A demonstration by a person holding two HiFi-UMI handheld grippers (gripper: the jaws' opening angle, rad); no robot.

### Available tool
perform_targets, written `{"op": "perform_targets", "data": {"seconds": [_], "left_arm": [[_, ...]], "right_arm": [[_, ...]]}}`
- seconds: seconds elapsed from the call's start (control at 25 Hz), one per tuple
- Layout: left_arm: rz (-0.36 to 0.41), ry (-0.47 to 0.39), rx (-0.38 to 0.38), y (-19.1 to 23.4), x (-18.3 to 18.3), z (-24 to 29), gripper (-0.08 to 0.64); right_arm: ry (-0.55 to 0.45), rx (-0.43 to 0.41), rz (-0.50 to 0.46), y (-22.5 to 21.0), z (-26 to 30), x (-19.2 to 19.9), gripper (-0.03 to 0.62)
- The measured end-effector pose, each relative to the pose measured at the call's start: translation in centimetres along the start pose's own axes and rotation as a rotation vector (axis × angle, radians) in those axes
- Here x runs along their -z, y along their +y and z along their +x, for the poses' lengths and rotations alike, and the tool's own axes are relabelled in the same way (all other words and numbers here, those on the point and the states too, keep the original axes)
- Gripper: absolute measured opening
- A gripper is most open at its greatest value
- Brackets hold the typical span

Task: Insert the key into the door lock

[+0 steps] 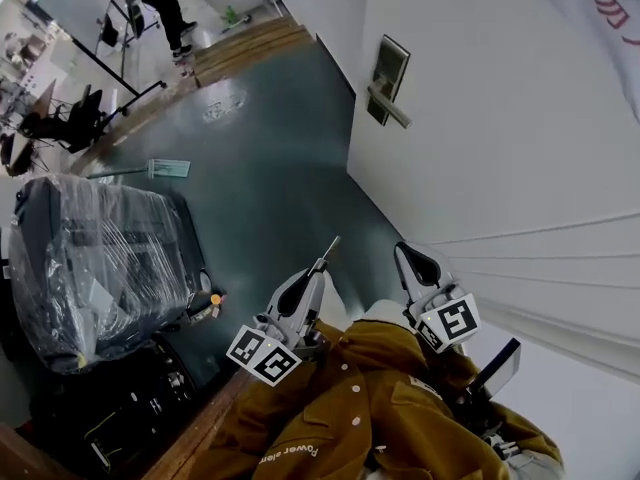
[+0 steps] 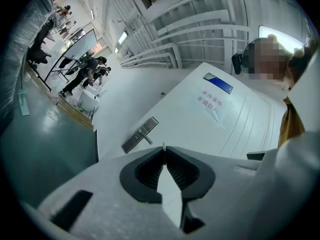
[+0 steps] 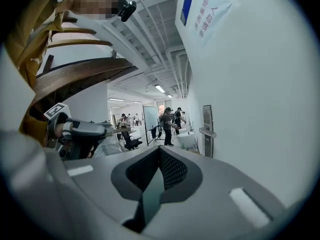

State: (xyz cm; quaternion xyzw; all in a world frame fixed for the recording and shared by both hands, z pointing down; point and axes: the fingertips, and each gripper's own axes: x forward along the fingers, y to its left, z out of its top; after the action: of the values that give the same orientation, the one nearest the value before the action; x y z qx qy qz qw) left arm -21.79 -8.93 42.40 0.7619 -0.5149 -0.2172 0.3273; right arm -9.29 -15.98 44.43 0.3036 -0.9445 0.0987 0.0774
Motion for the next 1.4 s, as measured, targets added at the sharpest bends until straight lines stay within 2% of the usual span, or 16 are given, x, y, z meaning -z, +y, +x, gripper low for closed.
{"op": "perform_targets", "data": {"seconds": [0.2,0.4,0.52,0.68,0.84,1.08,1.4], "left_arm": [[-0.079,0.008,0.016,4.5,-2.4,3.2,0.025],[-0.161,0.026,0.046,7.0,-3.3,8.4,0.025],[-0.239,0.024,0.044,8.9,-3.0,12.0,0.025],[-0.315,0.042,0.043,10.3,-1.9,16.3,0.025],[-0.379,0.056,0.037,11.7,-1.2,20.2,0.025],[-0.565,0.071,-0.011,15.4,0.3,24.8,0.025],[-0.66,0.136,0.041,19.7,1.0,31.7,0.025]], "right_arm": [[0.034,0.0,-0.034,-0.2,5.0,-0.7,0.008],[0.054,0.026,-0.063,-3.1,7.4,-1.6,0.008],[0.044,0.031,-0.088,-5.1,8.5,-2.0,0.008],[-0.048,0.007,-0.177,-7.2,9.6,-3.9,0.008],[-0.021,0.001,-0.212,-8.9,9.8,-3.6,0.008],[0.037,-0.009,-0.203,-10.0,9.8,-2.7,0.008],[0.069,0.002,-0.188,-11.3,9.3,-2.1,0.008]]}}
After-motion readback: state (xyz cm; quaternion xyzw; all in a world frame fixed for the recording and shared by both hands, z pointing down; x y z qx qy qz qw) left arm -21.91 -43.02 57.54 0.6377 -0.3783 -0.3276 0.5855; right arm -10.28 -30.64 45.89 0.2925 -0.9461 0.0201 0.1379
